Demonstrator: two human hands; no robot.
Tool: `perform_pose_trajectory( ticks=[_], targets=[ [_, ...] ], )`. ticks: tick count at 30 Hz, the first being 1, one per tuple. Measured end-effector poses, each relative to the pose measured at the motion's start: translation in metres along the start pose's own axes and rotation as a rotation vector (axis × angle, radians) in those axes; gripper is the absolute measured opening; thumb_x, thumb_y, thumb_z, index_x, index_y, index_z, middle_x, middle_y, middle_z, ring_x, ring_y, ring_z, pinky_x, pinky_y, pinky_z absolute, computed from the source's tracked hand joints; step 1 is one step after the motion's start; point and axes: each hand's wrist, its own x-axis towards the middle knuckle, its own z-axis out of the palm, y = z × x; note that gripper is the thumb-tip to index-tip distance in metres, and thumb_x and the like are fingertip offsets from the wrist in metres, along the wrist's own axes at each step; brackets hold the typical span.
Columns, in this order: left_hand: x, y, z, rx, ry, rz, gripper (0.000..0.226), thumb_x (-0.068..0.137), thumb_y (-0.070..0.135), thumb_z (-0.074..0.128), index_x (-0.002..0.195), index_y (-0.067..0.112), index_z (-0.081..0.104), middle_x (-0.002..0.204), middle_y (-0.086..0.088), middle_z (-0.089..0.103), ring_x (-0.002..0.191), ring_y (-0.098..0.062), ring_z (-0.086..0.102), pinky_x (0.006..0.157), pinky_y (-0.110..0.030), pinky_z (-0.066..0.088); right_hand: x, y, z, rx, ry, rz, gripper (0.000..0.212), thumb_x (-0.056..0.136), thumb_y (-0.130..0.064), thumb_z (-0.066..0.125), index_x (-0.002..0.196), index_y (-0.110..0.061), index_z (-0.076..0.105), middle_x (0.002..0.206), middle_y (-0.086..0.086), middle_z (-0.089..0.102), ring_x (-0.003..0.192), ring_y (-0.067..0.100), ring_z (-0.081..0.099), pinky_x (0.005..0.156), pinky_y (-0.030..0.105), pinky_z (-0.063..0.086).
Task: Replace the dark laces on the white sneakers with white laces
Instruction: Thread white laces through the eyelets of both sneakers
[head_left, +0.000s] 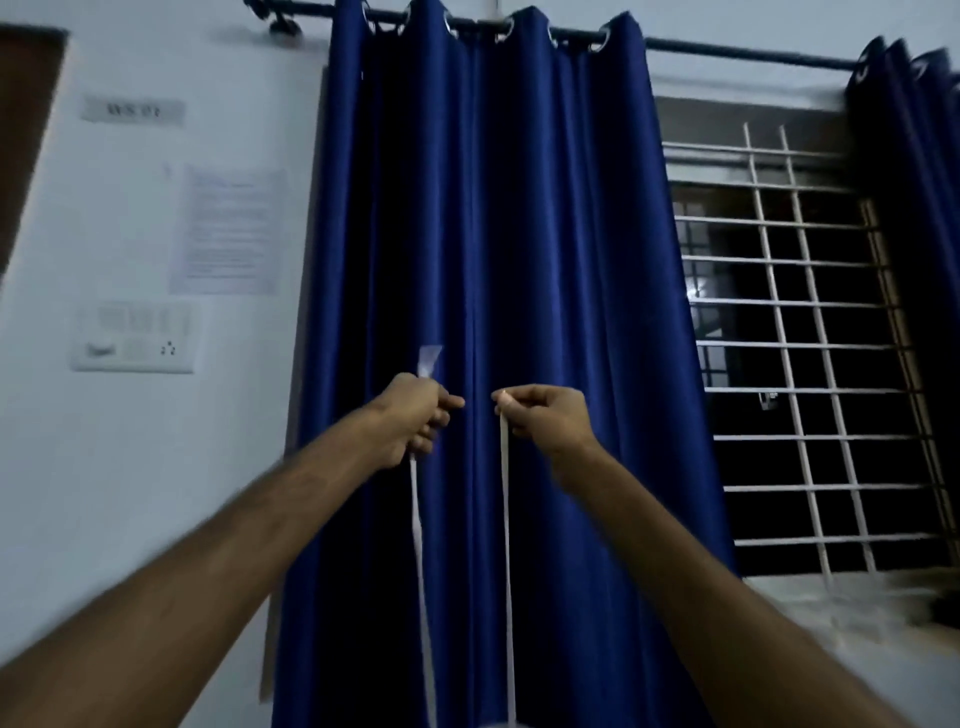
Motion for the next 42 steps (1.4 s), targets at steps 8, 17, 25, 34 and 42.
perform_pose_trajectory(
  ticks=[8, 17, 25, 34, 42],
  targets=[
    [0.001, 0.009, -0.003, -0.053, -0.066, -0.065, 0.038, 0.100, 0.044, 0.042, 0.080, 0.013, 0.051, 0.045, 0.007, 0.035, 0.035, -0.004, 0.025, 0.030, -0.016, 0.021, -0.003, -0.027, 0.010, 0.080, 0.035, 0.046, 0.009, 0.090, -0.012, 0.066, 0.093, -0.007, 0.073, 0.084, 0.004, 0.073, 0.078, 0.012, 0.069, 0.070, 0.023, 0.057],
    [-0.045, -0.147, 0.016, 0.330, -0.008, 0.063, 0.043, 0.104, 0.038, 0.035, 0.075, 0.016, 0.057, 0.067, -0.001, 0.049, 0.056, -0.014, 0.042, 0.049, -0.027, 0.031, -0.093, 0.078, -0.007, -0.277, -0.190, 0.182, 0.017, 0.092, 0.001, 0.053, 0.095, -0.011, 0.065, 0.068, 0.005, 0.064, 0.047, 0.006, 0.057, 0.040, 0.017, 0.043],
    [-0.127, -0.348, 0.070, 0.386, -0.265, -0.321, 0.044, 0.095, 0.030, 0.060, 0.058, 0.013, 0.043, 0.053, 0.001, 0.038, 0.045, -0.010, 0.033, 0.044, -0.025, 0.027, -0.272, 0.266, -0.028, -0.693, -0.605, 0.645, 0.020, 0.091, -0.017, 0.062, 0.094, -0.004, 0.076, 0.082, 0.010, 0.071, 0.061, 0.002, 0.059, 0.061, 0.017, 0.046],
    [-0.179, -0.438, 0.101, 0.457, -0.324, -0.463, 0.030, 0.094, 0.033, 0.056, 0.070, 0.016, 0.050, 0.066, 0.001, 0.051, 0.063, -0.015, 0.048, 0.062, -0.028, 0.035, -0.342, 0.322, -0.015, -0.856, -0.527, 0.678, 0.032, 0.082, -0.041, 0.068, 0.057, -0.031, 0.050, 0.072, -0.010, 0.059, 0.090, 0.013, 0.065, 0.068, 0.022, 0.042],
    [-0.182, -0.433, 0.105, 0.460, -0.345, -0.489, 0.022, 0.084, 0.031, 0.058, 0.067, 0.019, 0.050, 0.073, 0.000, 0.057, 0.071, -0.018, 0.058, 0.063, -0.024, 0.038, -0.340, 0.335, -0.029, -0.896, -0.633, 0.742, 0.030, 0.082, -0.033, 0.065, 0.082, -0.003, 0.068, 0.059, -0.005, 0.054, 0.071, 0.017, 0.055, 0.050, 0.018, 0.034]
  ],
)
